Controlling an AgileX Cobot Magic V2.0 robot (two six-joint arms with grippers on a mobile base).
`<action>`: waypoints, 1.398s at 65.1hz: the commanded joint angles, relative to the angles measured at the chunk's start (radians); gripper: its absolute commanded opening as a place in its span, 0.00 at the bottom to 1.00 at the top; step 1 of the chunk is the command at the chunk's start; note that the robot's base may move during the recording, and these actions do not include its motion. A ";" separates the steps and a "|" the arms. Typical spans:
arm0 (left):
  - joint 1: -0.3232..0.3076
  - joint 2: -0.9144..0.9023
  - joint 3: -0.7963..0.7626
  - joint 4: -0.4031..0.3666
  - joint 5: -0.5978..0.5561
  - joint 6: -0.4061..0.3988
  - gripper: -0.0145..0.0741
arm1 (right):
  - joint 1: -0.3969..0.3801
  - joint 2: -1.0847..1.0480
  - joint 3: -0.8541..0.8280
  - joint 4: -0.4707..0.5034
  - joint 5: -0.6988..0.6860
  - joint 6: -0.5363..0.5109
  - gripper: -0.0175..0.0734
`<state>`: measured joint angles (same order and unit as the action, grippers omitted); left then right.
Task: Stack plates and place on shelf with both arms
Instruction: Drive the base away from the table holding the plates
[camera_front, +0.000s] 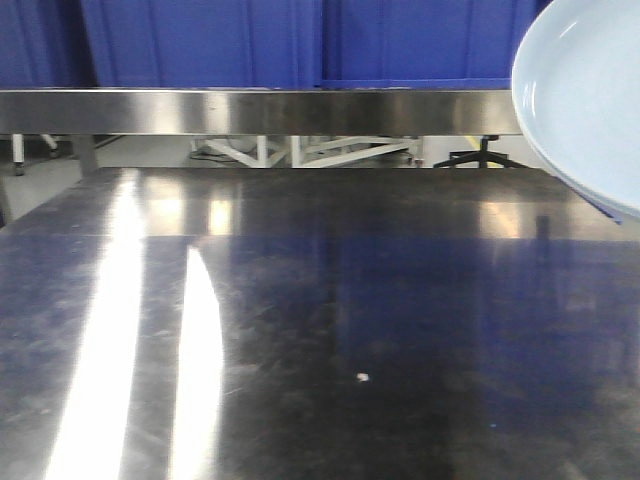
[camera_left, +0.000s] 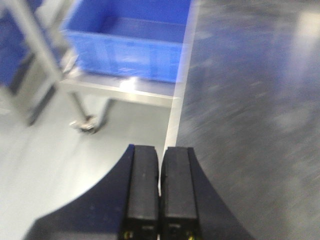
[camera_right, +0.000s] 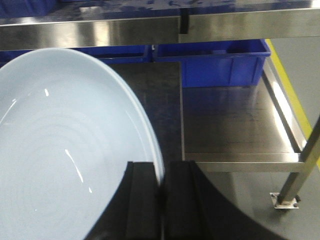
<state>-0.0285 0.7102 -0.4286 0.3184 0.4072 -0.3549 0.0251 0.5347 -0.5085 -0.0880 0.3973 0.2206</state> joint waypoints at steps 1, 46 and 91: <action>0.002 -0.003 -0.029 0.010 -0.066 -0.008 0.26 | -0.005 0.001 -0.029 -0.008 -0.095 -0.003 0.25; 0.002 -0.003 -0.029 0.010 -0.066 -0.008 0.26 | -0.005 0.001 -0.029 -0.008 -0.095 -0.003 0.25; 0.002 -0.003 -0.029 0.010 -0.066 -0.008 0.26 | -0.005 0.001 -0.029 -0.008 -0.095 -0.003 0.25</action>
<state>-0.0285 0.7102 -0.4286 0.3184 0.4072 -0.3549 0.0251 0.5347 -0.5085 -0.0880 0.3973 0.2206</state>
